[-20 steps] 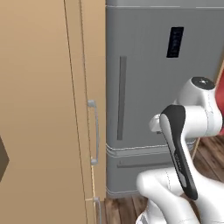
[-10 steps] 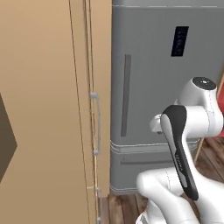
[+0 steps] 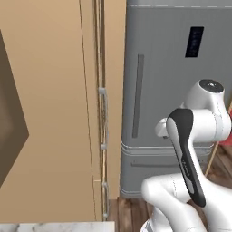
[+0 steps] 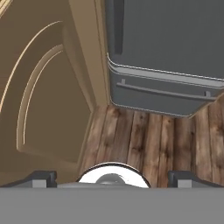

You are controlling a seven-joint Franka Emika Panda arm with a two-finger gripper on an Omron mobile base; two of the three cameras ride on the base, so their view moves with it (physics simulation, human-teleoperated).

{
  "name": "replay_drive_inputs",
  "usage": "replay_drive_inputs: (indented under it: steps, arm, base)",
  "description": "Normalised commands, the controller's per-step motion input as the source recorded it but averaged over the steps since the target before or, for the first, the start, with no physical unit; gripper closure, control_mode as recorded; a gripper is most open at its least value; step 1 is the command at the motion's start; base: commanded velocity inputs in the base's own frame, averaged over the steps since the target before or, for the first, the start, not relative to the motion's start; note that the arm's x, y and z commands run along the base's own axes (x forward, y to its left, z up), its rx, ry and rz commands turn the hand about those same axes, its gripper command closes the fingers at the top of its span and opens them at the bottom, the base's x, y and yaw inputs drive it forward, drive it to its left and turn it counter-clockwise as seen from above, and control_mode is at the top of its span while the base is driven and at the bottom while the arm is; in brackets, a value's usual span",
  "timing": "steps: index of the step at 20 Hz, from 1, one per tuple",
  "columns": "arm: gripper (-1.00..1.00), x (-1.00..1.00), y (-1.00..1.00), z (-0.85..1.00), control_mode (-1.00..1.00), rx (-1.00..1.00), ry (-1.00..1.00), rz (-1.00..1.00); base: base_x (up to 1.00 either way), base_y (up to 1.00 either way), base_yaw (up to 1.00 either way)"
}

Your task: Take the cupcake and cake from the fridge and place them on the empty tray on the dining counter.

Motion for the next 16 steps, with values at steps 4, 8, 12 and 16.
replay_drive_inputs:
  steps: [4,8,12,16]
  arm:
    - [-1.00,0.00,0.00,0.00,1.00,0.00,0.00,0.00]
    - [-1.00,0.00,0.00,0.00,1.00,0.00,0.00,0.00]
    - [-1.00,0.00,0.00,0.00,1.00,0.00,0.00,0.00]
    - [-1.00,0.00,0.00,0.00,1.00,0.00,0.00,0.00]
  base:
    - [-0.41,0.20,0.12]
    - [0.01,0.02,0.01]
    - [0.11,0.00,0.00]
    - [0.04,0.00,0.00]
